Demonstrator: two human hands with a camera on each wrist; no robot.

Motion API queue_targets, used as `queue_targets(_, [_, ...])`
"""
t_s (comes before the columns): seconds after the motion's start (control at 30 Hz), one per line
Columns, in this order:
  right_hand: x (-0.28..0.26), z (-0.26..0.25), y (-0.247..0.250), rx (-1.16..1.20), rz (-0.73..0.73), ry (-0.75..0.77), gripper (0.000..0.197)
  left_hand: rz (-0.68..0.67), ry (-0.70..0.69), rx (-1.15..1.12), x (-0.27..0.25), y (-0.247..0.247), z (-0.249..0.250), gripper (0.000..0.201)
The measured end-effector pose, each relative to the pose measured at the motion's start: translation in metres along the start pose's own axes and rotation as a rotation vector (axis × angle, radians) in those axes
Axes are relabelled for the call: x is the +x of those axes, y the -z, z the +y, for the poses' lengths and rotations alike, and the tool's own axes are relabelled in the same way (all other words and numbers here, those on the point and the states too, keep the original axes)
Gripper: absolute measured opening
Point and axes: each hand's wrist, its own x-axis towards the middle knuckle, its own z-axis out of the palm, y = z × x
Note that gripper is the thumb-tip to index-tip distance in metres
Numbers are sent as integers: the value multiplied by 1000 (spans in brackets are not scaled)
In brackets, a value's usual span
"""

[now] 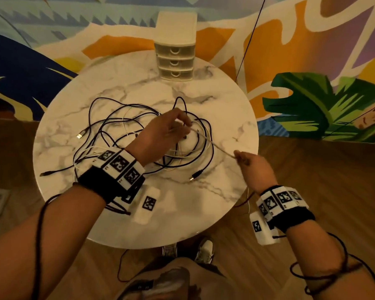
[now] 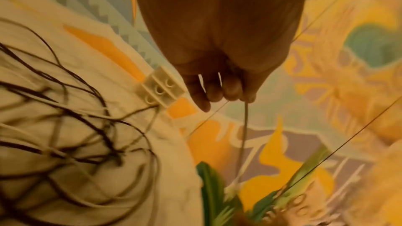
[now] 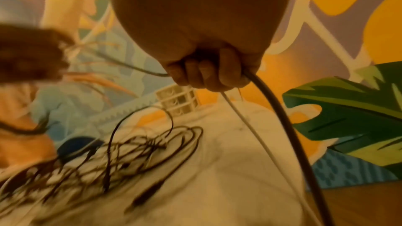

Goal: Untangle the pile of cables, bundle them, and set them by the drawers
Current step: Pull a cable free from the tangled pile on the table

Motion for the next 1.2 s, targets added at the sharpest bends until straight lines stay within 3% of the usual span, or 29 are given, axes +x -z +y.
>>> queue_targets(0.13, [-19, -9, -29, 28, -204, 99, 33, 108, -33, -451, 7, -14, 24, 8])
queue_targets(0.2, [-15, -6, -23, 150, -143, 30, 31, 145, 43, -713, 8, -16, 22, 10])
queue_targets(0.27, [-10, 8, -8, 237, -92, -58, 27, 114, 88, -795, 7, -21, 19, 13])
queue_targets(0.33, [-14, 24, 6, 218, -100, -92, 31, 48, 81, -623, 7, -31, 22, 16])
queue_targets(0.4, [-21, 36, 18, 215, -49, -86, 23, -54, 1, -296, 8, -47, 32, 13])
queue_targets(0.47, [-31, 38, 30, 286, 48, -42, 22, -151, -90, 28, 9, -66, 40, 9])
queue_targets(0.53, [-40, 30, 43, 410, 37, 48, 30, -219, -188, 215, 9, -87, 50, 11])
queue_targets(0.67, [-59, 6, 57, 623, -154, 180, 26, -284, -328, 245, 9, -128, 68, 13])
queue_targets(0.8, [-64, 10, 63, 713, -163, 173, 34, -288, -304, 151, 10, -140, 81, 12])
queue_targets(1.03, [-70, 16, 75, 680, -177, 191, 31, -288, -418, 280, 8, -151, 93, 10])
queue_targets(1.2, [-63, 31, 73, 610, -138, 114, 41, -427, -437, 437, 9, -158, 105, 27])
